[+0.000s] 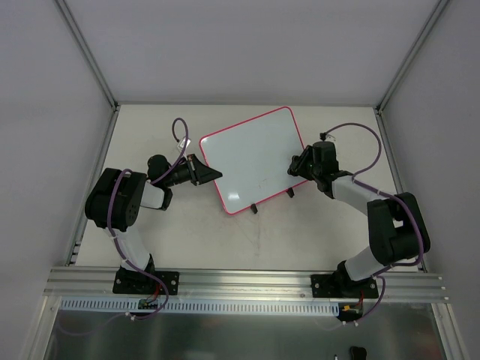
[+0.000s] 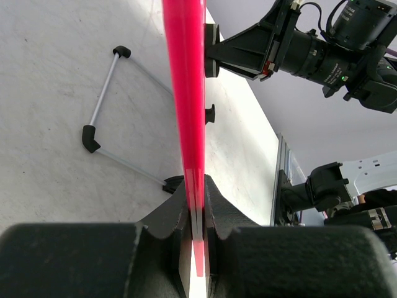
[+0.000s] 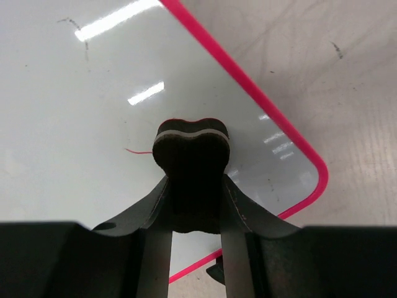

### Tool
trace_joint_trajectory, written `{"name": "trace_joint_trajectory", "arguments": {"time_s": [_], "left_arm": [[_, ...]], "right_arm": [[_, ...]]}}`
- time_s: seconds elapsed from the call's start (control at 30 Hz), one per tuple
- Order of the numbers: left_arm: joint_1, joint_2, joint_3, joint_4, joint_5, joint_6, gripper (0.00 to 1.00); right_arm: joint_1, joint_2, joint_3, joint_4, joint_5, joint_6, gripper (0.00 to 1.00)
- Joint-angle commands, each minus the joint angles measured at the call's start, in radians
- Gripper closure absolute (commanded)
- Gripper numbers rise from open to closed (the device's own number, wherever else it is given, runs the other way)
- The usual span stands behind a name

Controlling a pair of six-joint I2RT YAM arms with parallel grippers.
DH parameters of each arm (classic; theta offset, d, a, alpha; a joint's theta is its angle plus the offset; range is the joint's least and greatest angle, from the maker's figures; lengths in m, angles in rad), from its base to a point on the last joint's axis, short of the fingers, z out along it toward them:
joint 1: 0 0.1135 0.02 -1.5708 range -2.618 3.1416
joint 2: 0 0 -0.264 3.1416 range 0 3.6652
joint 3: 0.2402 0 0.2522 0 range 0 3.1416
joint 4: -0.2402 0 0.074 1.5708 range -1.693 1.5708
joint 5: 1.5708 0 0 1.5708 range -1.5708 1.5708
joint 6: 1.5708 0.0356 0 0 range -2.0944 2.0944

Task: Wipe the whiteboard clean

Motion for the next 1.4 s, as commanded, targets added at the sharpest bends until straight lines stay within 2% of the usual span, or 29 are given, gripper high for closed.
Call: {"name": "trace_joint_trajectory", "arguments": {"time_s": [0.0,0.23,0.4,0.6,0.97,1.17,1.37], "left_arm": [[-0.006,-0.016,0.003,0.369,0.034,0.066,1.0],[-0.006,-0.015,0.004,0.369,0.032,0.061,1.0],[-0.006,-0.013,0.009,0.369,0.032,0.061,1.0],[-0.006,-0.021,0.003,0.369,0.034,0.063,1.0],[-0.006,-0.021,0.003,0.369,0.035,0.061,1.0],[-0.006,-0.024,0.001,0.369,0.037,0.061,1.0],[-0.006,-0.026,0.0,0.369,0.037,0.064,1.0]], "right_arm": [[-0.065,0.047,-0.055,-0.103,0.19,-0.013,1.0],[-0.063,0.053,-0.047,-0.106,0.191,-0.014,1.0],[-0.045,0.081,0.008,-0.108,0.107,-0.046,1.0],[0.081,0.078,0.095,-0.157,0.155,-0.091,1.0],[0.234,0.138,0.265,-0.204,0.084,-0.094,1.0],[0.256,0.167,0.339,-0.21,0.046,-0.099,1.0],[0.235,0.136,0.329,-0.238,0.053,-0.116,1.0]]}}
